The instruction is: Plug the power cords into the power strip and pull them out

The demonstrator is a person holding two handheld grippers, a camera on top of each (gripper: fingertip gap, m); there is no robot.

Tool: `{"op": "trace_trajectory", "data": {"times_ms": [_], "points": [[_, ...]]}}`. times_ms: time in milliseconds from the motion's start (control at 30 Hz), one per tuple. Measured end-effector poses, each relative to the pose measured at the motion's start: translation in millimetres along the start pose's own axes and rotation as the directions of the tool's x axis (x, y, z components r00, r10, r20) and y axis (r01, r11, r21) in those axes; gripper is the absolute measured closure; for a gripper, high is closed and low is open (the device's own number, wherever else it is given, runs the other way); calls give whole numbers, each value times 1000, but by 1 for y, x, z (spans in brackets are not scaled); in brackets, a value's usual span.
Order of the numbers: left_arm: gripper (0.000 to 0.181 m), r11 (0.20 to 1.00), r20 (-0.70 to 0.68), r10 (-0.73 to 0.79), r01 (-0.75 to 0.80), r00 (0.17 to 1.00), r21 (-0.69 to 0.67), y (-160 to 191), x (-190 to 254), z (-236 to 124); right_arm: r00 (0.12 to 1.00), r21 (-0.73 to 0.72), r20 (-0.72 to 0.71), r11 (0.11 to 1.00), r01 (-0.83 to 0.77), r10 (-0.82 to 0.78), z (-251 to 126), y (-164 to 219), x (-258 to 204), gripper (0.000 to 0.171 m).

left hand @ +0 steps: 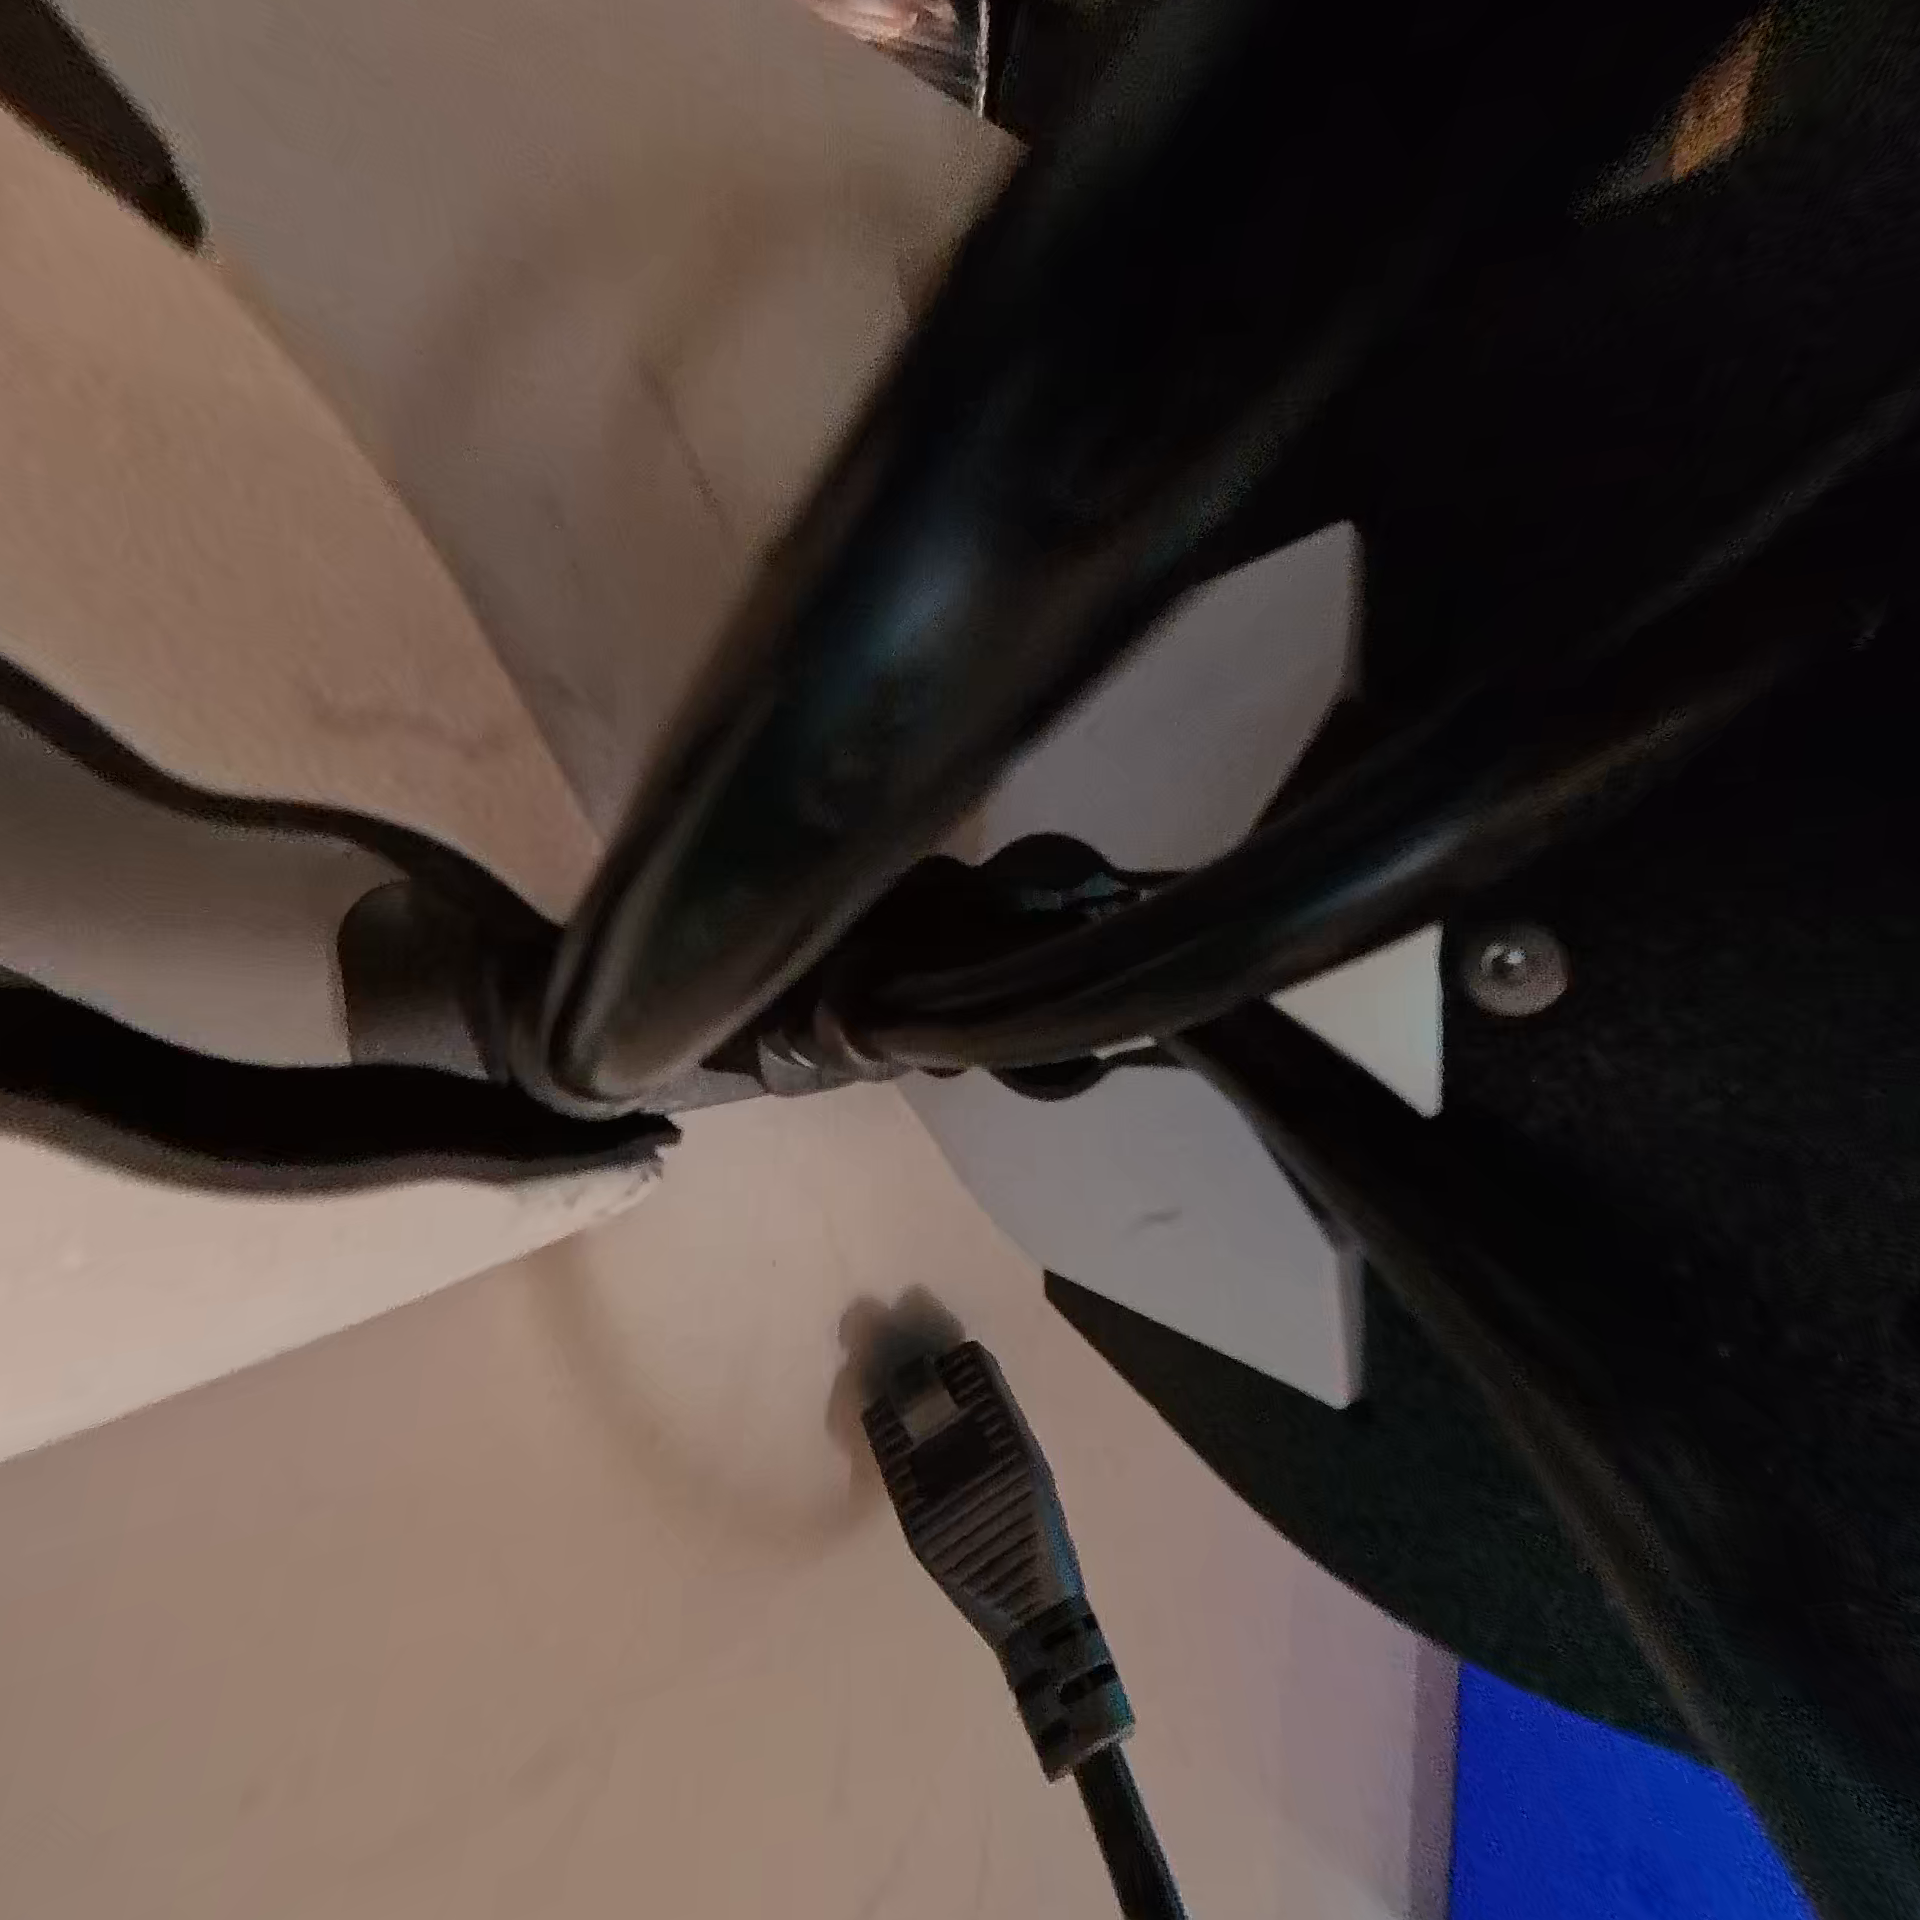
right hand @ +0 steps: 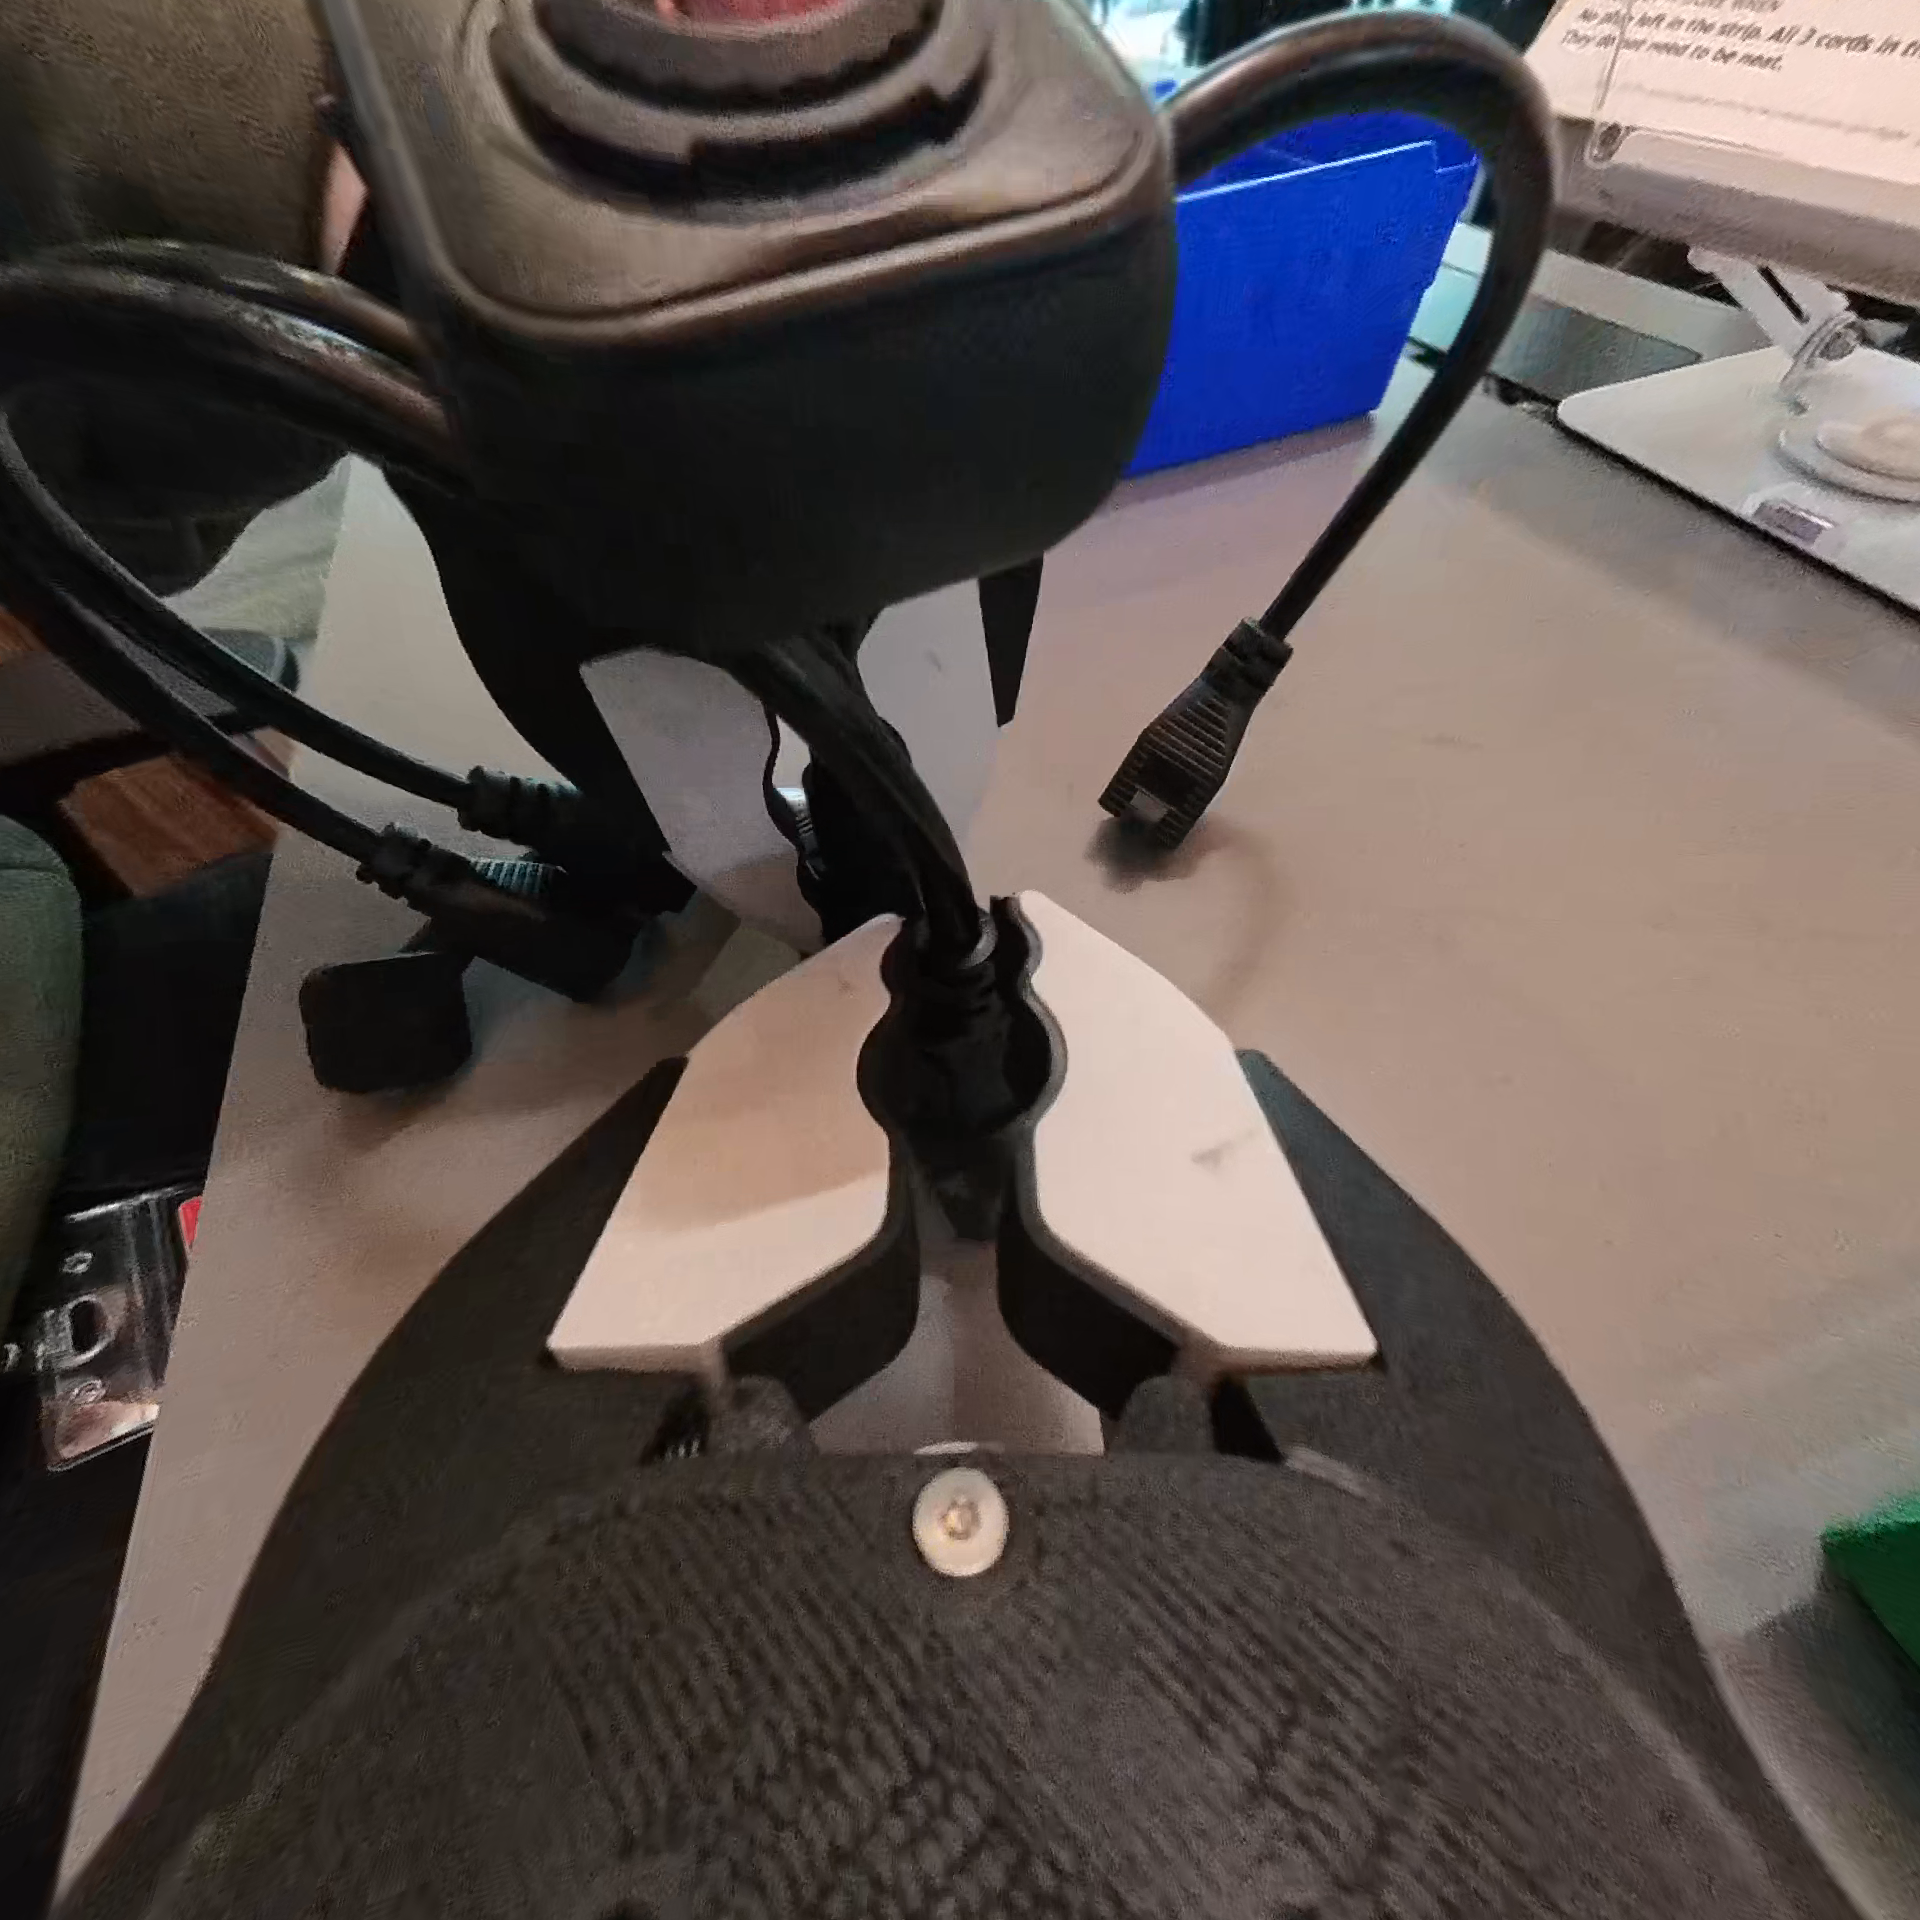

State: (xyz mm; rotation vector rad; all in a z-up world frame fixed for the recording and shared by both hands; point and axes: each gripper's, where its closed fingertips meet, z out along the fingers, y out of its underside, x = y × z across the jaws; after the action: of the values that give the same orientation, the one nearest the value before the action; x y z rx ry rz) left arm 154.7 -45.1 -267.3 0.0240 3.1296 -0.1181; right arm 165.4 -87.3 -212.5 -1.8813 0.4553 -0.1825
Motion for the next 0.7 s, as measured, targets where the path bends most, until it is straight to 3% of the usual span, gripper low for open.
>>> {"op": "trace_trajectory", "data": {"times_ms": [100,267,467,633,700], "points": [[157,1000,-1,-3,3,1000,-12,-1,-1,1,1000,4,-2,1000,-13,13,1,1,3,158],[156,999,-7,19,-19,1000,-47,-1,1,1,989,-46,23,988,146,-145,-3,4,-7,158],[156,999,-3,22,-22,1000,-32,0,2,0,986,-23,51,987,159,-157,-3,1,-9,159],[156,1000,-3,19,-19,1000,-13,0,0,-1,993,59,93,996,74,-79,-1,-4,-8,159],[156,999,-6,35,-35,999,-17,0,2,0,986,26,104,992,127,-129,-3,-1,-11,159]]}}
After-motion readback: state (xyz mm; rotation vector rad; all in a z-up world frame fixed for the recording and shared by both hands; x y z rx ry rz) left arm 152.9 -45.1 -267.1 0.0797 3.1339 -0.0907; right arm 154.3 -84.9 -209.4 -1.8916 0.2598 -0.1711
